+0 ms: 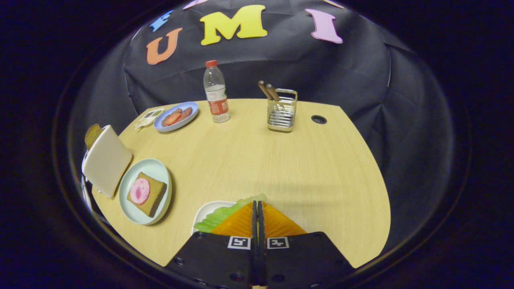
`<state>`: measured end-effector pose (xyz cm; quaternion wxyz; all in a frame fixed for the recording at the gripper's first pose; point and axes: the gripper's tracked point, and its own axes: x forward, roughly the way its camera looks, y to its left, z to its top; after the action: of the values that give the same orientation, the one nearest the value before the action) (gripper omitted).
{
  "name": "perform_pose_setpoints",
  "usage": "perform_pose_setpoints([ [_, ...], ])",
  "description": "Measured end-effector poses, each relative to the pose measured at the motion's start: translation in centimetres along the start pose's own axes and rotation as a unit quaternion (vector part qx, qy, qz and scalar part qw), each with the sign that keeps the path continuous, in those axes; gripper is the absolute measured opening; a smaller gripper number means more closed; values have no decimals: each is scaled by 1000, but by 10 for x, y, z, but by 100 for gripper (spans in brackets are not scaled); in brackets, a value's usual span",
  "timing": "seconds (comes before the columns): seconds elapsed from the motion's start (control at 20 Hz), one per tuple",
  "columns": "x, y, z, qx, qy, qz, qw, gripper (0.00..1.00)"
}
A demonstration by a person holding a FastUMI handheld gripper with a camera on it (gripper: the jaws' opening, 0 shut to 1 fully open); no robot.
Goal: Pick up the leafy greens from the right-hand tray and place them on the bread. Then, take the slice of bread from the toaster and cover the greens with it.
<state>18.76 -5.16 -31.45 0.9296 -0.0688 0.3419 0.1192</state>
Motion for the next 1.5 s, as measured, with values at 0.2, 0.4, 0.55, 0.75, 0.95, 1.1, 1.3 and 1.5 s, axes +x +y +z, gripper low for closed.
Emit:
perform_pose_setpoints([
  [0.2,-34,28,9,-25,-34,3,999,0],
  [0.4,-67,51,13,-26,-50,-13,998,0],
  [0.55,-89,72,23,-33,-66,-25,997,0],
  [0.75,-113,108,35,-42,-82,-27,995,0],
  [0.95,-120,131,36,-54,-88,-30,994,0],
  [1.1,-106,111,18,-37,-61,-54,996,0],
  [1.3,-90,61,-5,-27,-22,-79,996,0],
  [1.5,-65,22,-19,-20,2,-70,997,1],
])
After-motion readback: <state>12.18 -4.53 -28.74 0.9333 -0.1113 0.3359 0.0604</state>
